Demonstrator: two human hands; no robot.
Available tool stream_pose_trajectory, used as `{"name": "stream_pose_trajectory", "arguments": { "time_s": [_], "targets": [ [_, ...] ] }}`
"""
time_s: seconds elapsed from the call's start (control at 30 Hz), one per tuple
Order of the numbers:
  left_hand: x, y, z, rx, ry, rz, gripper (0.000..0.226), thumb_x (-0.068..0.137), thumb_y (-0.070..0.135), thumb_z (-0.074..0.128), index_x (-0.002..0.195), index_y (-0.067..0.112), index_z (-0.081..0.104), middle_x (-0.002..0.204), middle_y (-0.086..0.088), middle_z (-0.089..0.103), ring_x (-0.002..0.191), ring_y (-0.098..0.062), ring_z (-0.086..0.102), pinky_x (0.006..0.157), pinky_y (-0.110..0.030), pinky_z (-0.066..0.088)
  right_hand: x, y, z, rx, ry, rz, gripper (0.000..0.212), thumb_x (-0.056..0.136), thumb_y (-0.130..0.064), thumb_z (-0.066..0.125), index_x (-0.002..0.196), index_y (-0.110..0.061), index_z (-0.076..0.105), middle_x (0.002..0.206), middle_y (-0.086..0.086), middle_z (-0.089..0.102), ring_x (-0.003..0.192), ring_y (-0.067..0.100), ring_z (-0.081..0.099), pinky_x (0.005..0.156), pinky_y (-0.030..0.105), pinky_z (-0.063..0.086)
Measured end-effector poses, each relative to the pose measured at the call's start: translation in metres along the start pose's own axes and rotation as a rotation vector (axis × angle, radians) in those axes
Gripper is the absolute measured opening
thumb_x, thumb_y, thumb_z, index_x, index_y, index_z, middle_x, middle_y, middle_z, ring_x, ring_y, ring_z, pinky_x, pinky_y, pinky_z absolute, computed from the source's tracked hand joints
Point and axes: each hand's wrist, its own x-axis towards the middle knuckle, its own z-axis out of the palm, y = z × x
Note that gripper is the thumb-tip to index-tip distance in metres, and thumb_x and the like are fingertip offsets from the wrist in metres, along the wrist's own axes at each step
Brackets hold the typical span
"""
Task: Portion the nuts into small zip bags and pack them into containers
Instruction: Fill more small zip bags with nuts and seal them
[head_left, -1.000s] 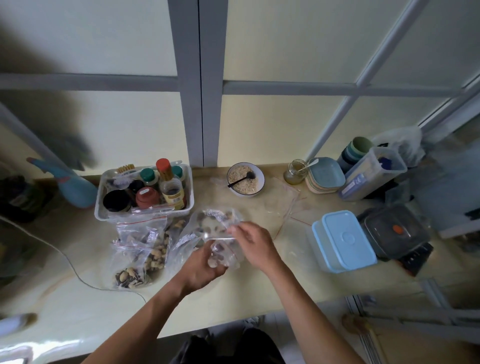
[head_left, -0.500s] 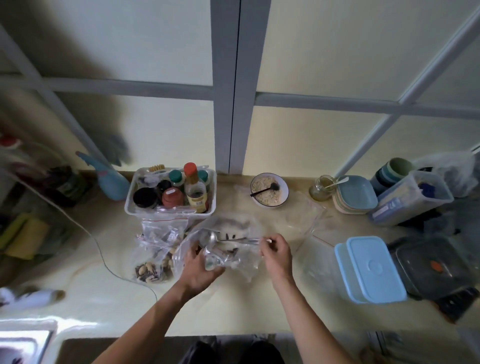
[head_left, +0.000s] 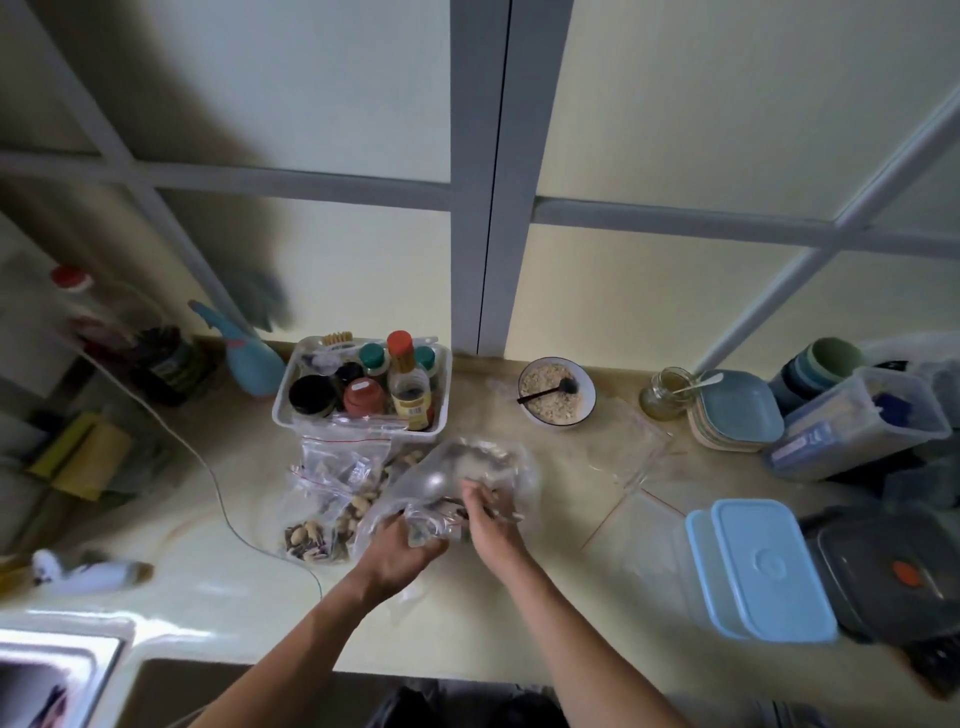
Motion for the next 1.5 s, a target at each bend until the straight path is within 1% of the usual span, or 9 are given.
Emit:
{"name": "stream_pose_trajectory", "arguments": {
  "time_s": [0.13,0.23,0.37,0.53,0.7,0.83,1.1,1.3,1.5],
  "targets": [
    [0.011,-0.007,0.005,0.039,0.172,-0.084,0.056,0.073,0.072,0.055,0.103,0.027,0.071,0.102,0.005,0.072,0.1,-0.017,0.063,0.092,-0.035,0.052,0.003,0.004,-0.027,-0.232,0.092,-0.024,0.049,0.11,-0.041,0.028,0.158,-0.036,0.029,0.164,0.005,0.031,0.144,0.03,0.041,0.109,0.039,0.045],
    [0.01,0.018,0.002,0.04,0.26,-0.123,0.055,0.07,0.067,0.048,0.093,0.023,0.071,0.086,0.0,0.073,0.085,-0.021,0.067,0.078,-0.035,0.056,0.003,-0.002,-0.05,-0.281,0.172,0.061,0.06,0.106,-0.055,0.018,0.161,-0.033,0.018,0.155,0.005,0.048,0.119,0.032,0.066,0.102,0.039,0.05],
    [0.013,0.047,-0.002,0.045,0.359,-0.145,0.067,0.068,0.058,0.047,0.105,0.005,0.066,0.095,-0.014,0.072,0.091,-0.031,0.064,0.08,-0.039,0.055,0.002,-0.014,-0.087,-0.49,0.272,0.045,0.058,0.109,-0.046,0.021,0.16,-0.018,0.022,0.139,0.012,0.061,0.121,0.033,0.061,0.096,0.039,0.049],
    [-0.001,0.102,-0.012,0.047,0.472,-0.097,0.049,0.084,0.031,0.061,0.12,-0.002,0.06,0.111,-0.022,0.067,0.103,-0.037,0.06,0.084,-0.037,0.046,-0.01,-0.04,-0.123,-0.579,0.409,0.029,0.049,0.11,-0.036,0.024,0.152,-0.014,0.035,0.134,0.013,0.063,0.117,0.035,0.062,0.09,0.04,0.05],
    [-0.006,0.122,-0.01,0.084,0.403,-0.118,0.058,0.086,0.034,0.059,0.128,-0.004,0.048,0.124,-0.026,0.059,0.117,-0.041,0.05,0.1,-0.045,0.041,-0.016,-0.05,-0.134,-0.551,0.57,-0.024,0.043,0.109,-0.029,0.03,0.148,-0.016,0.043,0.131,0.011,0.063,0.109,0.036,0.064,0.079,0.039,0.048],
    [-0.001,0.101,-0.001,0.136,0.268,-0.197,0.07,0.083,0.051,0.052,0.132,0.002,0.049,0.132,-0.024,0.054,0.125,-0.041,0.047,0.102,-0.046,0.041,-0.014,-0.036,-0.121,-0.483,0.475,-0.031,0.029,0.108,-0.03,0.034,0.118,-0.014,0.057,0.116,0.01,0.064,0.1,0.034,0.063,0.078,0.039,0.049],
    [0.017,0.045,0.021,0.171,0.114,-0.131,0.072,0.061,0.061,0.045,0.116,0.019,0.064,0.117,-0.002,0.067,0.115,-0.023,0.058,0.096,-0.035,0.048,-0.016,-0.002,-0.085,-0.239,0.496,-0.191,0.009,0.097,-0.023,0.067,0.101,-0.016,0.069,0.108,0.0,0.053,0.084,0.021,0.065,0.081,0.036,0.057],
    [0.002,0.055,0.012,0.154,0.077,-0.087,0.053,0.082,0.042,0.065,0.126,0.012,0.06,0.128,-0.007,0.063,0.123,-0.026,0.053,0.101,-0.032,0.042,-0.015,-0.009,-0.08,-0.124,0.472,-0.264,0.027,0.105,-0.023,0.052,0.094,-0.009,0.071,0.104,-0.002,0.054,0.085,0.016,0.064,0.087,0.03,0.051],
    [0.003,0.049,0.011,0.21,0.004,-0.143,0.073,0.086,0.045,0.064,0.146,0.01,0.042,0.141,-0.008,0.058,0.132,-0.028,0.051,0.106,-0.036,0.044,-0.02,-0.018,-0.08,-0.508,0.613,-0.267,0.03,0.108,-0.032,0.042,0.1,-0.013,0.064,0.093,0.005,0.059,0.07,0.028,0.065,0.061,0.035,0.051]
  ]
}}
